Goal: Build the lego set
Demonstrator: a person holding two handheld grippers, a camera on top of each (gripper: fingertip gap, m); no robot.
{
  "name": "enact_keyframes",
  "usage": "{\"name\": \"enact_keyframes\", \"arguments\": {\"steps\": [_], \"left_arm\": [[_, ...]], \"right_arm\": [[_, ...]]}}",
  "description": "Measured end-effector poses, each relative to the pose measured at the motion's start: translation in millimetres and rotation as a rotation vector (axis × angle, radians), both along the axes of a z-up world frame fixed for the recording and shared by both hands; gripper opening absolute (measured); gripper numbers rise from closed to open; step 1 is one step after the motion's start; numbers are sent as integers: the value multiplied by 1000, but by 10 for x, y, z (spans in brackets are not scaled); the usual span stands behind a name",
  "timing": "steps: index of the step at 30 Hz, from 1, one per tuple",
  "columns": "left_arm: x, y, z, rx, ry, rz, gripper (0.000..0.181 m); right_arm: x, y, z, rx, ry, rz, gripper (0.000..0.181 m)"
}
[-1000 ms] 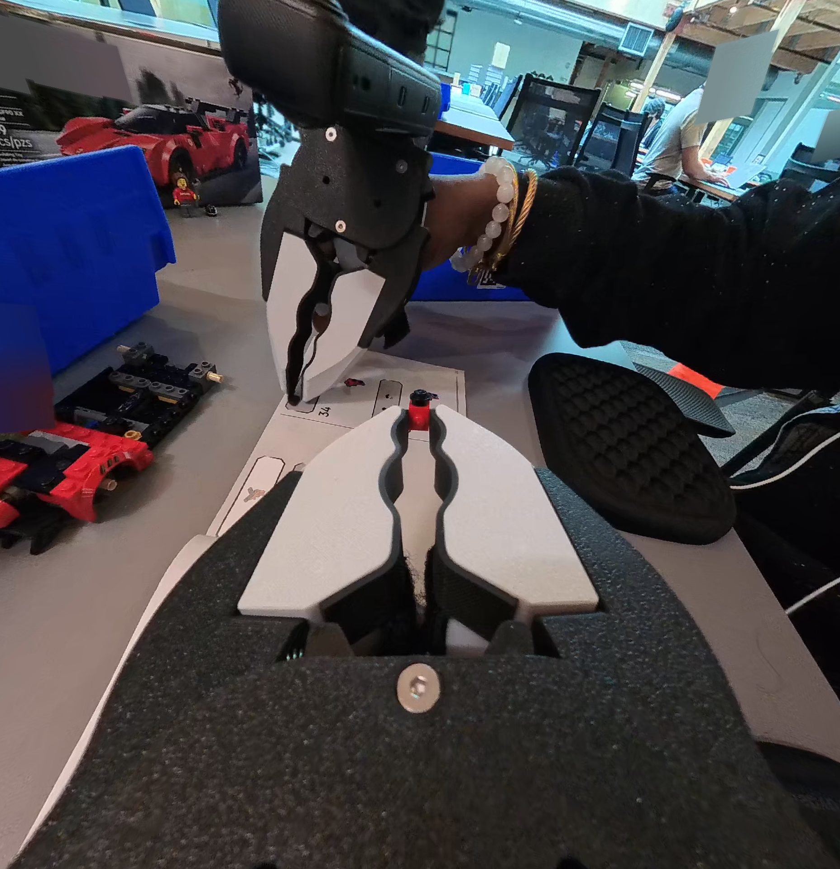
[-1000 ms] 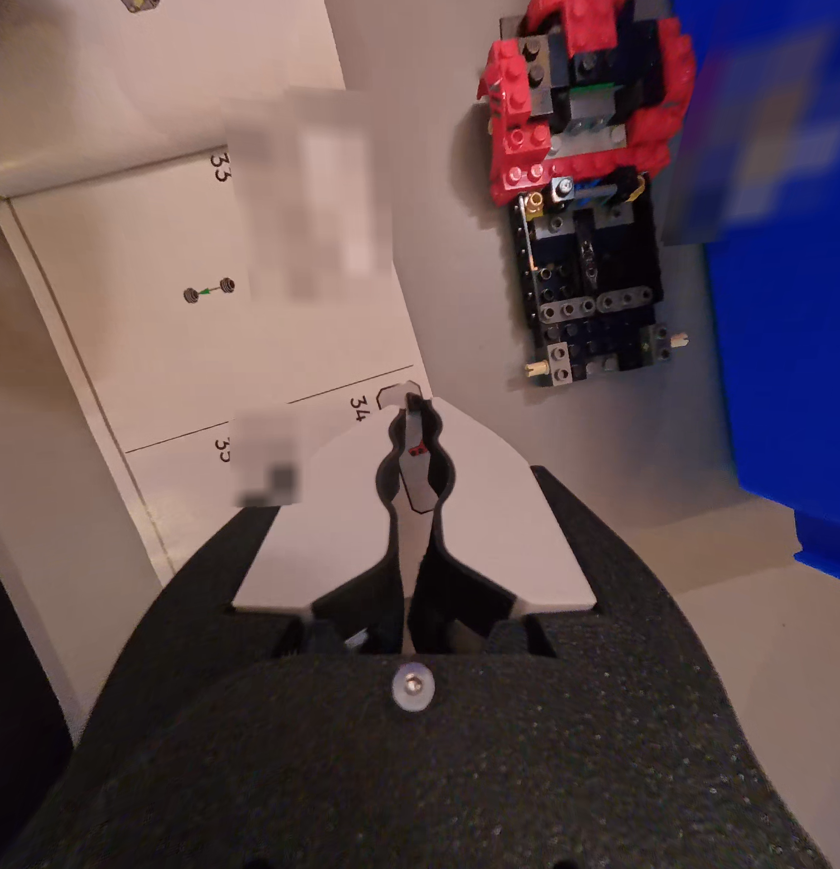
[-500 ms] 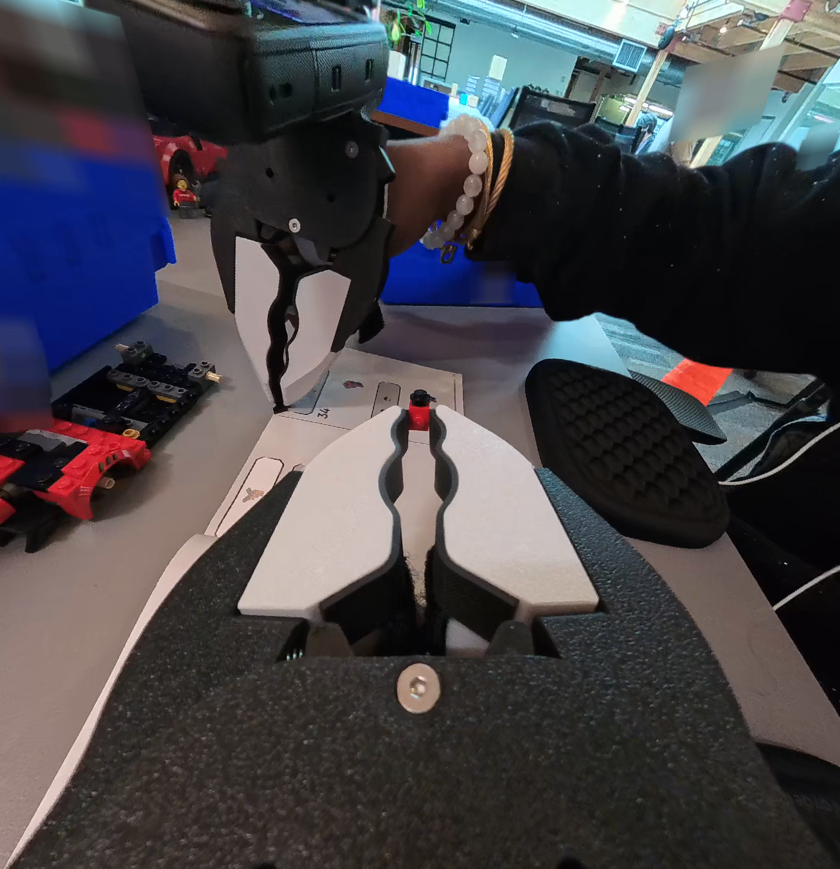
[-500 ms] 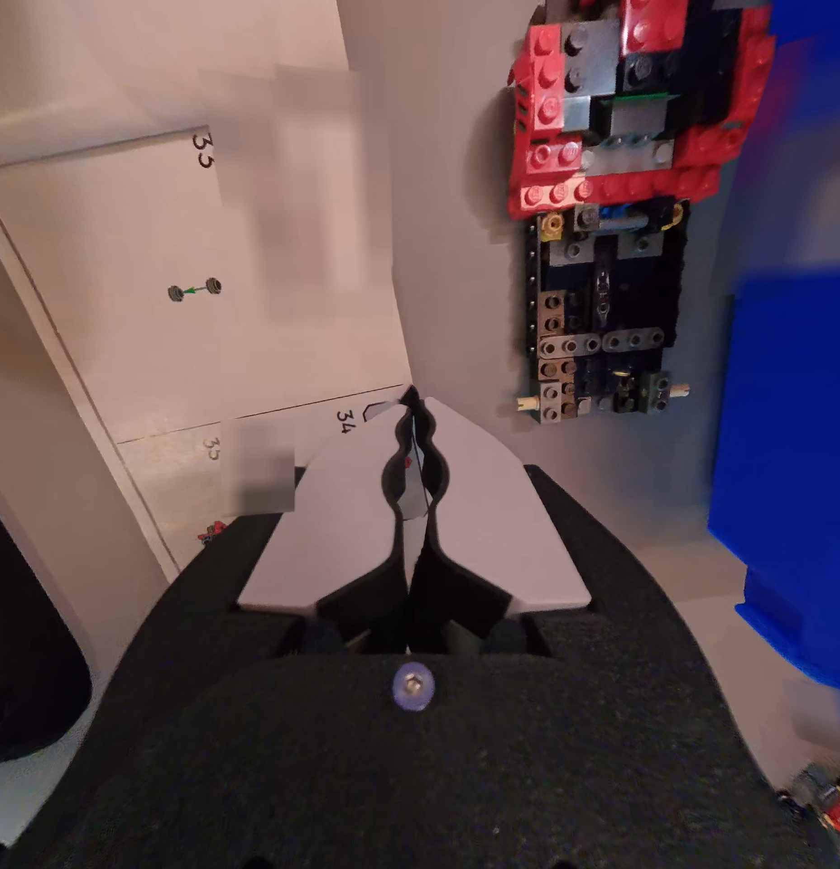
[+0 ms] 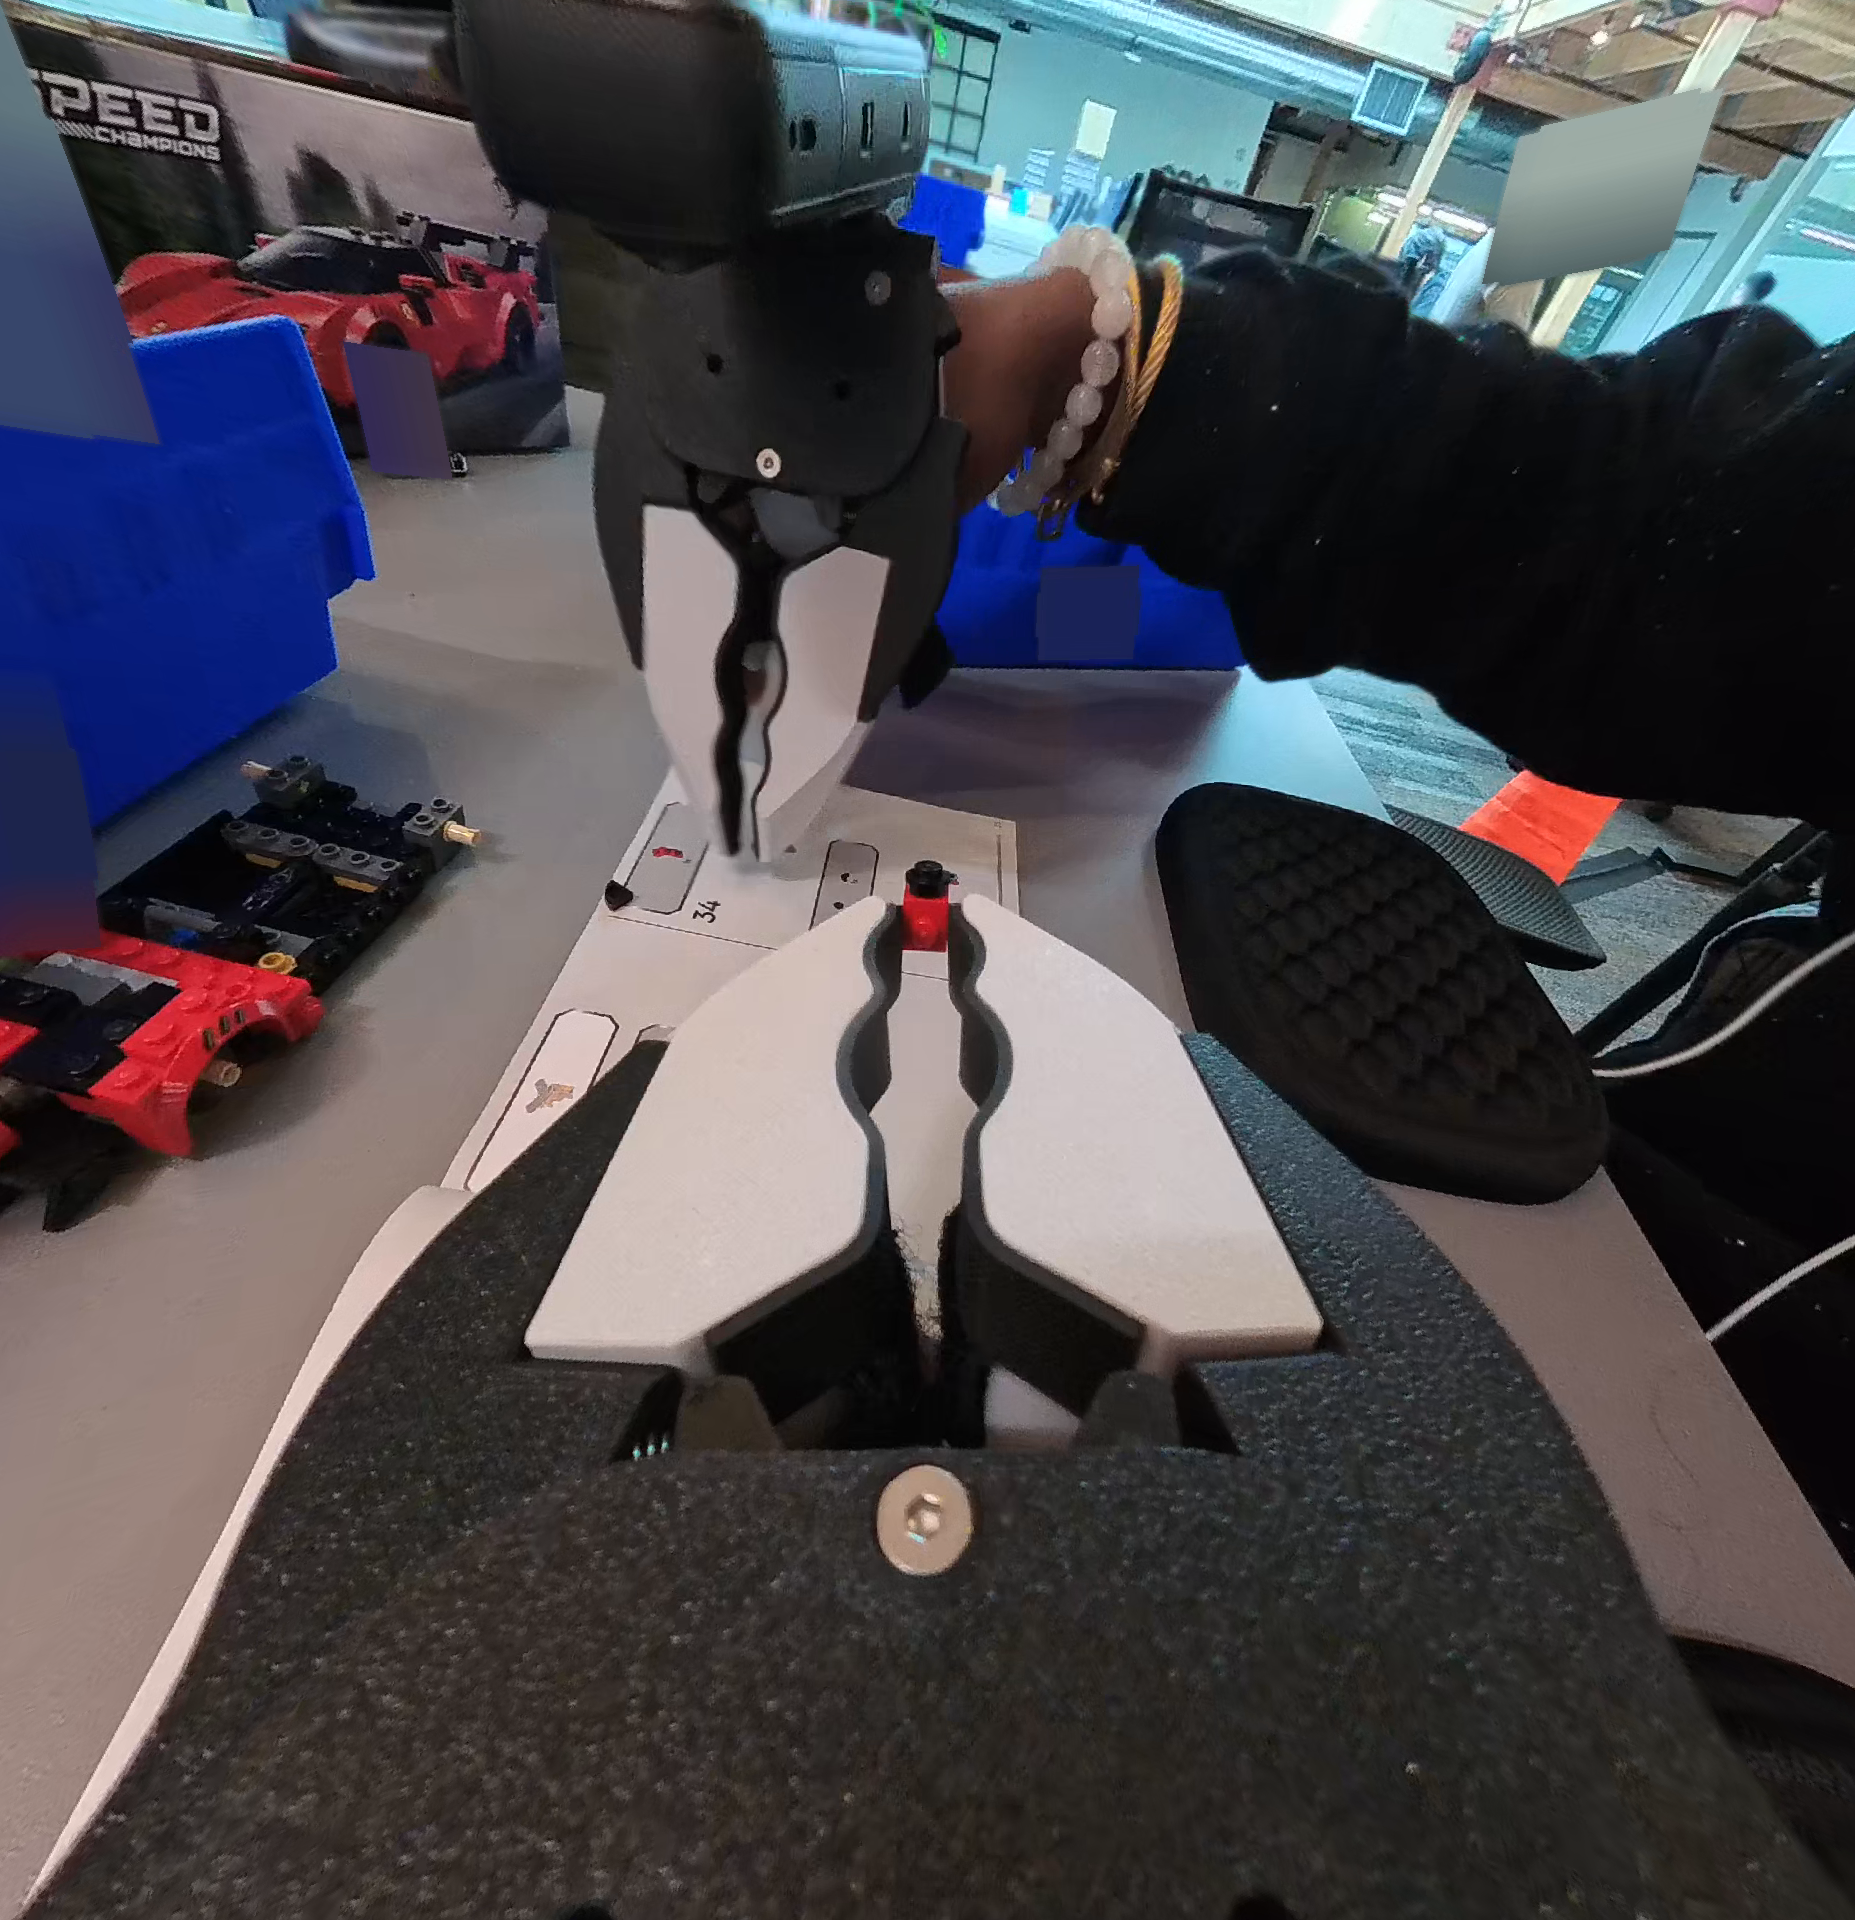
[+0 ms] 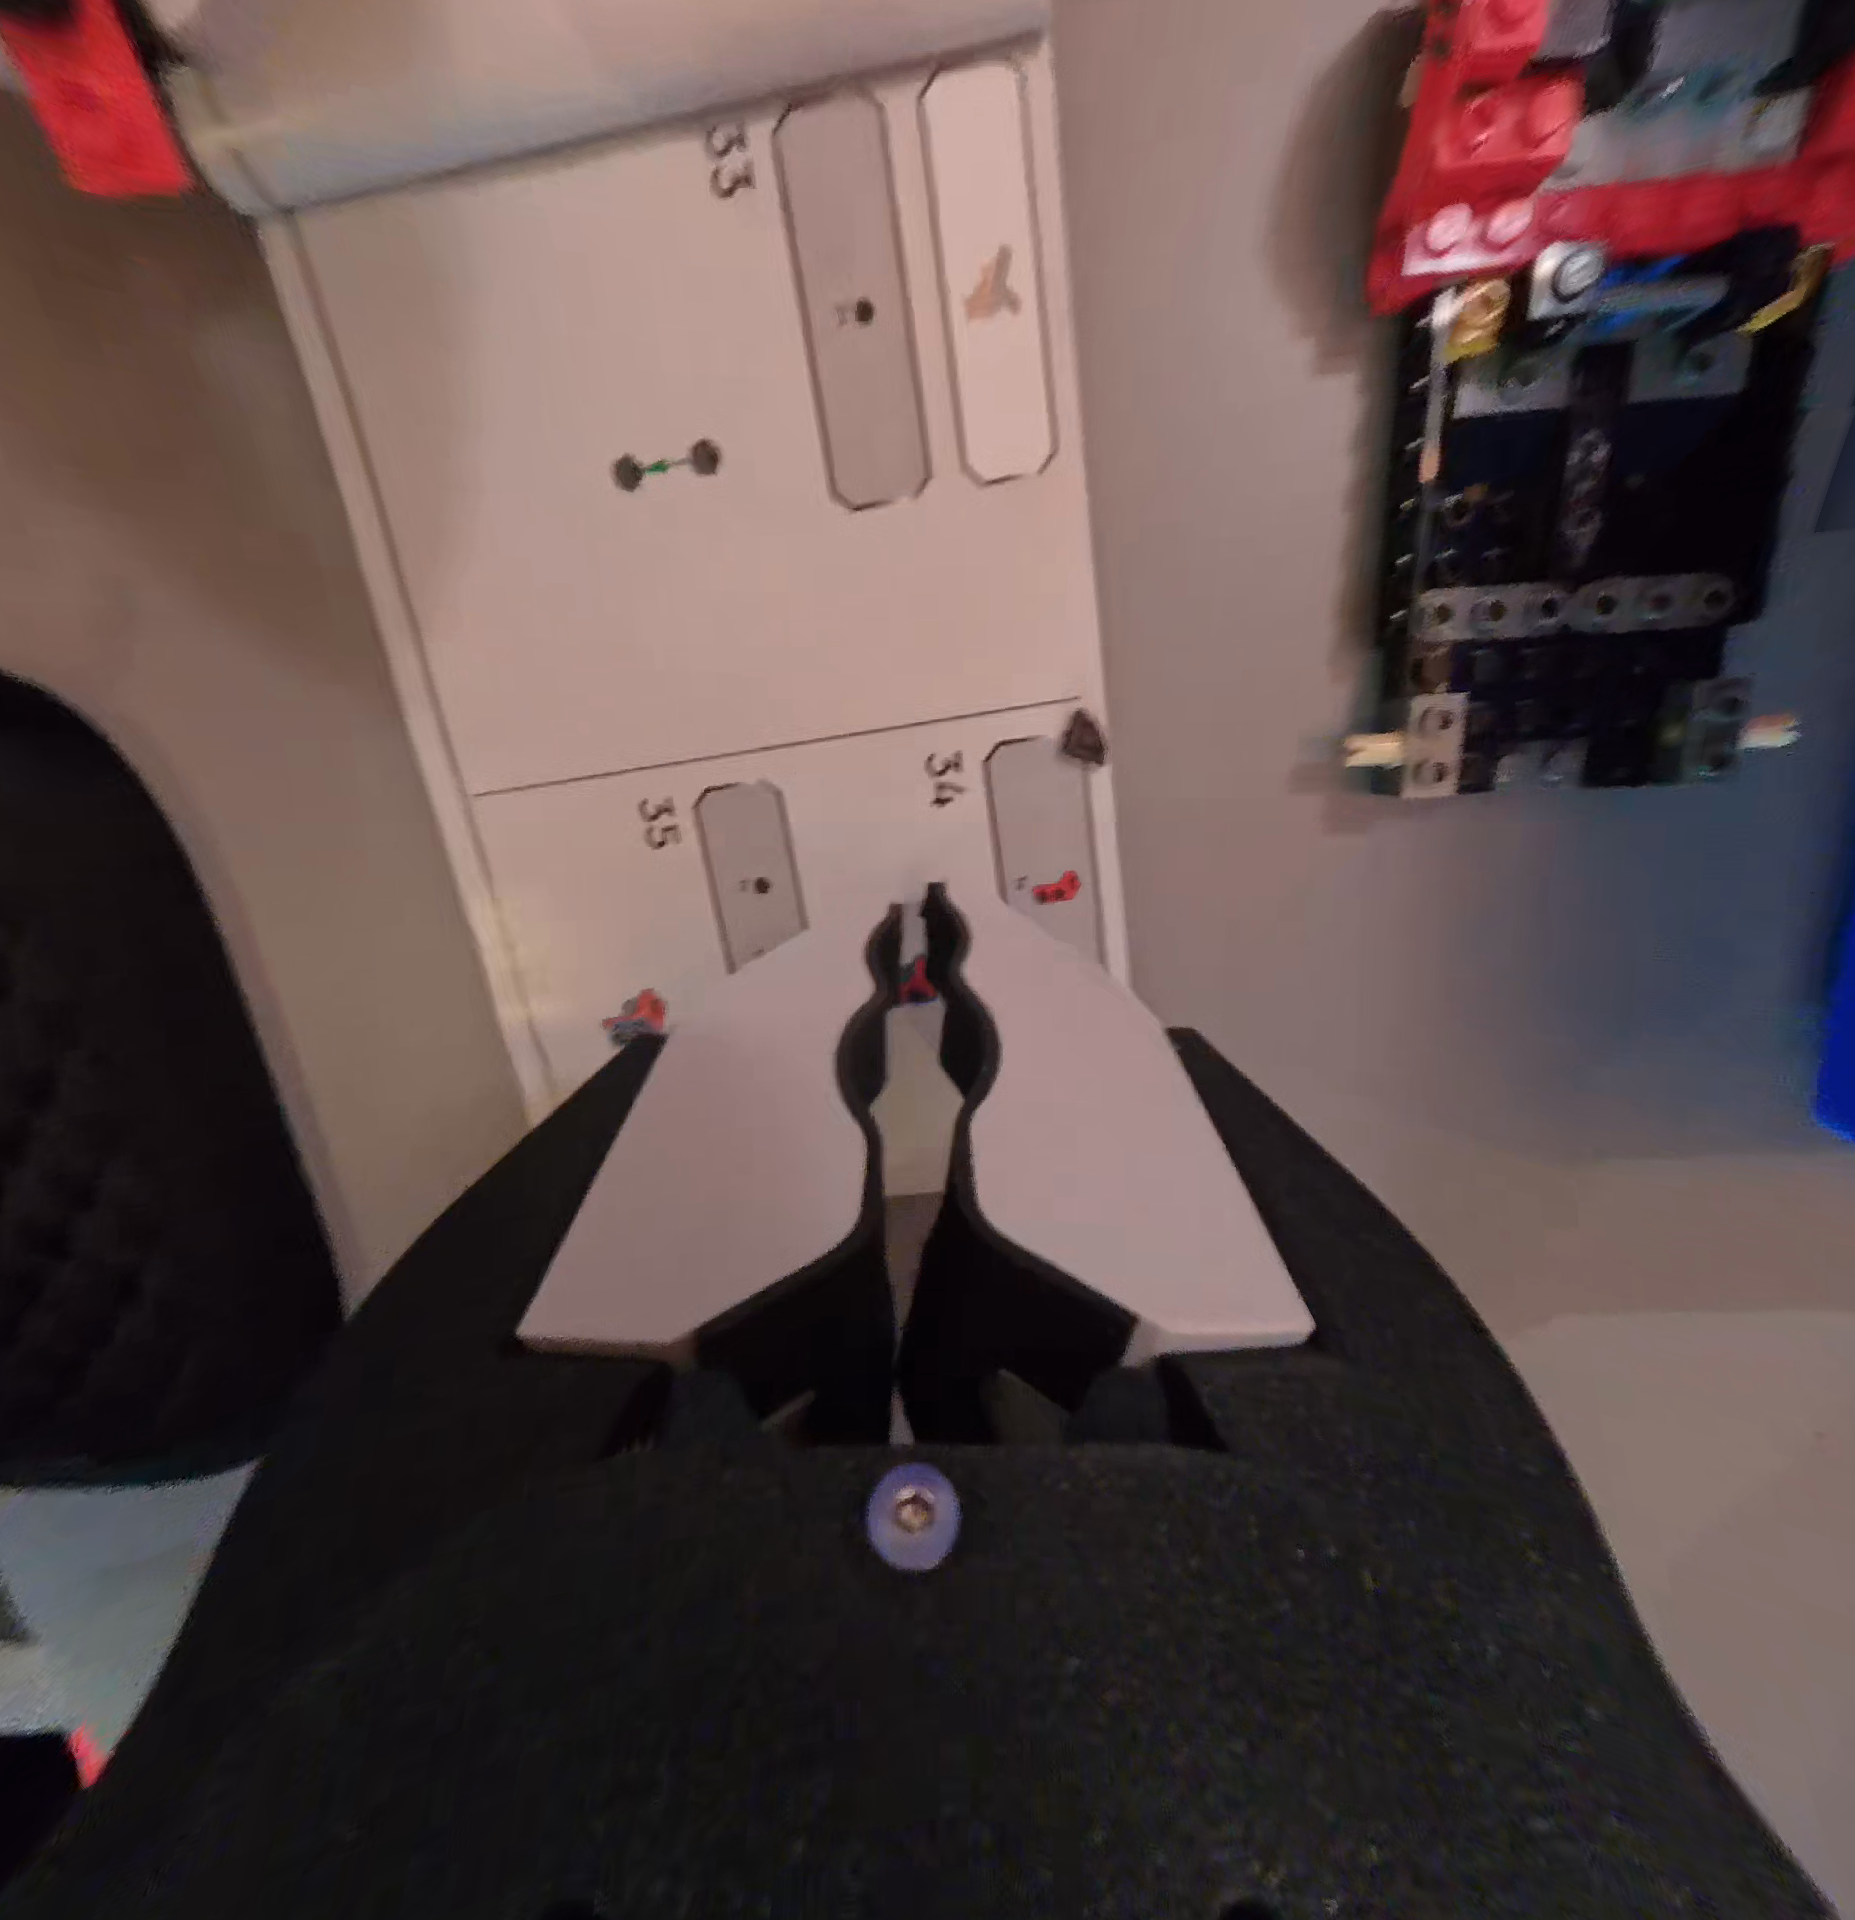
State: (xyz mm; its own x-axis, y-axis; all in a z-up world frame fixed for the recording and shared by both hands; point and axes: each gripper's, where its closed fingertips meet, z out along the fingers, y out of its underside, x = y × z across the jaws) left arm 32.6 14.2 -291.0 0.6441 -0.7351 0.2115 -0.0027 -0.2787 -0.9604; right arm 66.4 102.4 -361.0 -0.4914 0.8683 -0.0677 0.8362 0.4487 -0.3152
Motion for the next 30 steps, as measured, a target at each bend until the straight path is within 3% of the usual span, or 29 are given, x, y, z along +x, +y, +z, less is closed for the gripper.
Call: {"name": "enact_keyframes", "arguments": {"steps": [3, 6, 10, 12, 17, 20, 23, 26, 30], "left_arm": [[-5, 3, -2, -2, -2, 2, 7], [-12, 5, 3, -2, -9, 4, 7], [-10, 3, 3, -3, -10, 1, 7], [-4, 1, 0, -3, -6, -2, 7], [3, -4, -5, -3, -1, -7, 7], [-6, -2, 4, -2, -10, -3, 7], [-9, 0, 5, -6, -18, -4, 7], [0, -5, 2, -7, -14, -9, 7], [-1, -7, 5, -5, -17, -10, 7]], "right_arm": [[-215, 28, 38, 38, 122, 28, 18], [-354, 77, 35, 69, 156, 53, 19], [-406, 76, -15, 19, 85, 41, 16], [-398, 93, -53, 47, 57, 65, 6], [-402, 46, -35, 45, 79, 74, 3], [-279, -243, 81, -147, 73, 45, 3], [68, -683, 132, -414, -108, 50, 3], [294, -766, 2, -410, -226, 69, 4], [271, -684, -40, -380, -225, 54, 4]]}}
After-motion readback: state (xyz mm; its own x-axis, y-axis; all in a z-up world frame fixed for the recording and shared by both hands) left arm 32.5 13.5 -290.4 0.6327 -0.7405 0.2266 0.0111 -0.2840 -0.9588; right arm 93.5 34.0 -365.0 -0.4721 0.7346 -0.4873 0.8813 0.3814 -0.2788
